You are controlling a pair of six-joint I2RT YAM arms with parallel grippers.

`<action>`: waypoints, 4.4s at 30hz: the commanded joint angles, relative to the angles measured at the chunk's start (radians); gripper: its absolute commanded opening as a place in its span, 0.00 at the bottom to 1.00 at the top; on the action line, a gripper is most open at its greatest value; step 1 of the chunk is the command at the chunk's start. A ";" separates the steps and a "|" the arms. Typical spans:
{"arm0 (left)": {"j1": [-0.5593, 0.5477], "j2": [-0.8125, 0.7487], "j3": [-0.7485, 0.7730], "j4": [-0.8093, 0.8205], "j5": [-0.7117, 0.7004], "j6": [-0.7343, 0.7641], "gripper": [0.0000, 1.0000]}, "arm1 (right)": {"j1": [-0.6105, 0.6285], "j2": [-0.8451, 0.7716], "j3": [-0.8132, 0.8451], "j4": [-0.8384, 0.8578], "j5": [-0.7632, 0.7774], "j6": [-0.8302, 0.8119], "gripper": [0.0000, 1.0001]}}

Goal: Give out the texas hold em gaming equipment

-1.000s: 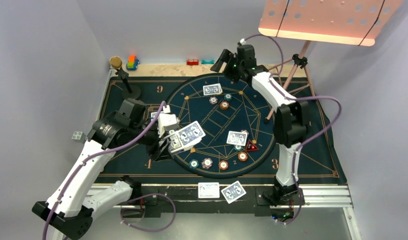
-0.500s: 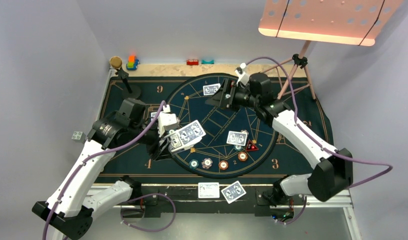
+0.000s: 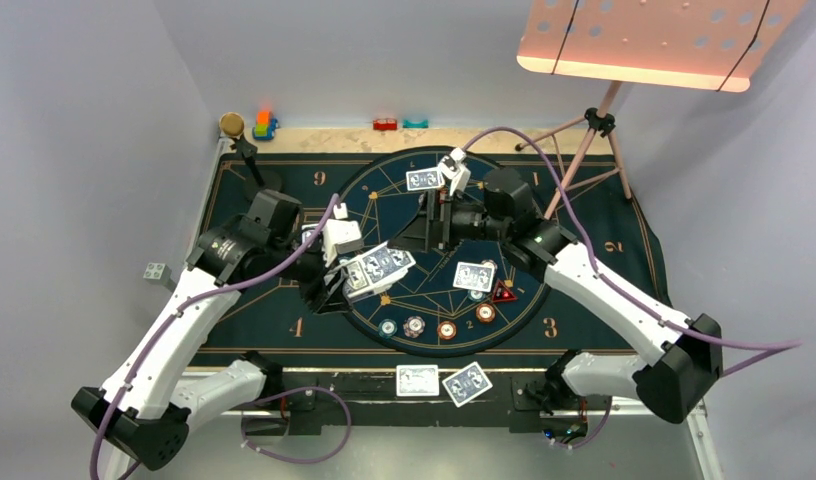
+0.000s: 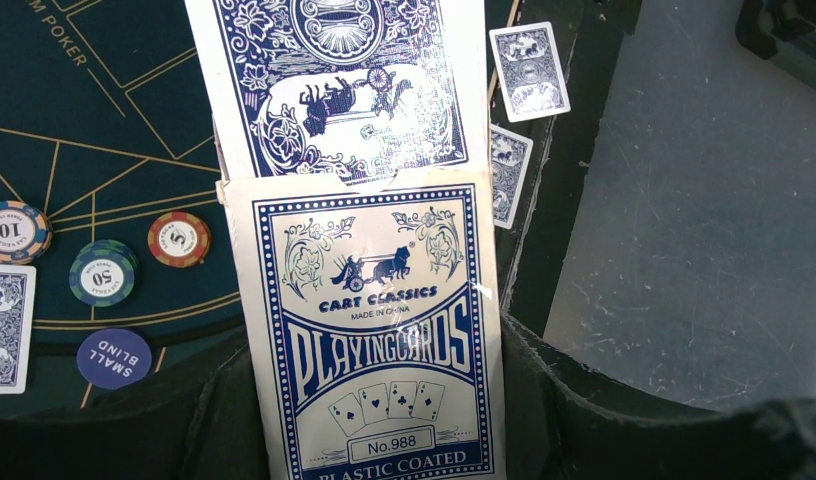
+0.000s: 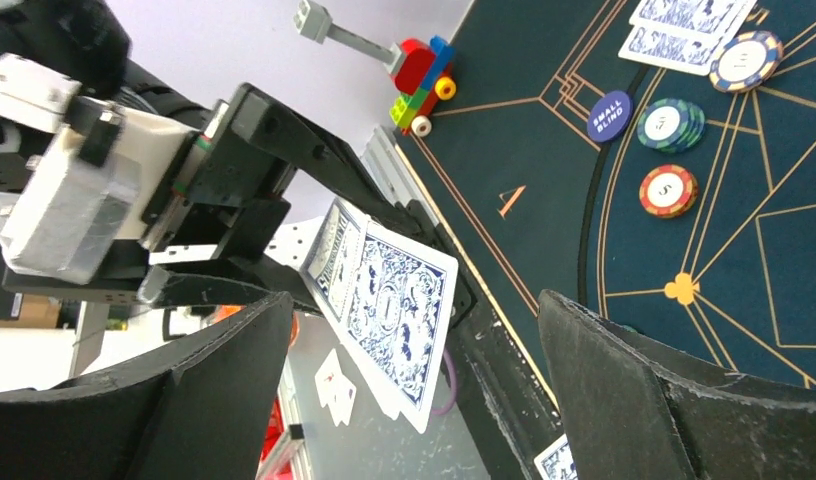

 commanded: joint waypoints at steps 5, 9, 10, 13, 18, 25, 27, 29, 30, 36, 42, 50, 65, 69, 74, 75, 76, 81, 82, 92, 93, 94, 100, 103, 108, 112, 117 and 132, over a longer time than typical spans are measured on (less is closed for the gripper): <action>0.005 0.002 0.011 0.058 0.029 -0.023 0.00 | 0.086 0.098 0.060 -0.050 0.013 -0.062 0.98; 0.005 0.000 0.011 0.053 0.029 -0.023 0.00 | 0.098 0.105 0.064 -0.042 0.033 -0.064 0.98; 0.005 -0.001 0.012 0.053 0.029 -0.024 0.00 | 0.099 0.108 0.073 -0.056 0.043 -0.073 0.98; 0.005 -0.006 0.014 0.051 0.029 -0.024 0.00 | 0.100 0.102 0.091 -0.096 0.077 -0.095 0.98; 0.005 -0.011 0.012 0.049 0.029 -0.024 0.00 | 0.100 0.098 0.104 -0.135 0.118 -0.115 0.95; 0.005 -0.019 0.012 0.042 0.030 -0.024 0.00 | 0.098 0.102 0.117 -0.163 0.124 -0.123 0.68; 0.005 -0.022 0.012 0.041 0.030 -0.024 0.00 | 0.098 0.099 0.120 -0.169 0.137 -0.126 0.65; 0.006 -0.023 0.011 0.040 0.030 -0.024 0.00 | 0.099 0.089 0.122 -0.171 0.151 -0.126 0.63; 0.005 -0.023 0.009 0.040 0.030 -0.023 0.00 | 0.099 0.085 0.123 -0.171 0.157 -0.126 0.61; 0.005 -0.028 0.003 0.039 0.032 -0.021 0.00 | 0.098 0.065 0.159 -0.226 0.218 -0.157 0.52; 0.006 -0.030 0.001 0.037 0.032 -0.019 0.00 | 0.098 0.055 0.193 -0.265 0.259 -0.179 0.43; 0.005 -0.040 -0.003 0.035 0.026 -0.018 0.00 | 0.099 0.051 0.216 -0.293 0.297 -0.201 0.33; 0.005 -0.034 -0.004 0.032 0.030 -0.020 0.00 | 0.098 0.032 0.307 -0.378 0.397 -0.258 0.25; 0.005 -0.034 -0.003 0.032 0.030 -0.020 0.00 | 0.099 0.014 0.297 -0.358 0.393 -0.257 0.24; 0.006 -0.033 -0.003 0.033 0.029 -0.020 0.00 | 0.098 -0.006 0.307 -0.343 0.371 -0.239 0.16; 0.005 -0.033 -0.003 0.033 0.030 -0.020 0.00 | 0.098 -0.013 0.313 -0.340 0.369 -0.233 0.13; 0.005 -0.033 -0.002 0.033 0.030 -0.020 0.00 | 0.097 -0.016 0.324 -0.344 0.372 -0.226 0.10; 0.005 -0.033 0.001 0.030 0.026 -0.016 0.00 | 0.087 -0.029 0.386 -0.399 0.392 -0.212 0.00; 0.005 -0.033 0.001 0.029 0.025 -0.016 0.00 | 0.077 -0.038 0.386 -0.399 0.385 -0.206 0.00; 0.005 -0.039 0.001 0.023 0.022 -0.010 0.00 | -0.139 -0.154 0.183 -0.404 0.385 -0.156 0.00; 0.005 -0.040 0.001 0.022 0.023 -0.012 0.00 | -0.155 -0.157 0.148 -0.396 0.390 -0.154 0.00; 0.006 -0.039 0.001 0.024 0.023 -0.013 0.00 | -0.170 -0.156 0.106 -0.382 0.388 -0.152 0.00; 0.005 -0.041 0.004 0.023 0.030 -0.017 0.00 | -0.268 -0.098 -0.134 -0.226 0.359 -0.122 0.00; 0.006 -0.046 0.006 0.021 0.028 -0.016 0.00 | -0.297 -0.036 -0.231 -0.130 0.339 -0.104 0.00; 0.005 -0.052 0.003 0.017 0.026 -0.015 0.00 | -0.303 0.046 -0.302 -0.076 0.354 -0.102 0.00; 0.005 -0.053 0.001 0.015 0.028 -0.015 0.00 | -0.304 0.070 -0.339 -0.070 0.368 -0.099 0.00; 0.005 -0.051 0.001 0.017 0.036 -0.015 0.00 | -0.305 0.052 -0.380 -0.128 0.449 -0.092 0.03; 0.006 -0.051 -0.003 0.015 0.043 -0.013 0.00 | -0.307 -0.121 -0.299 -0.334 0.616 -0.070 0.54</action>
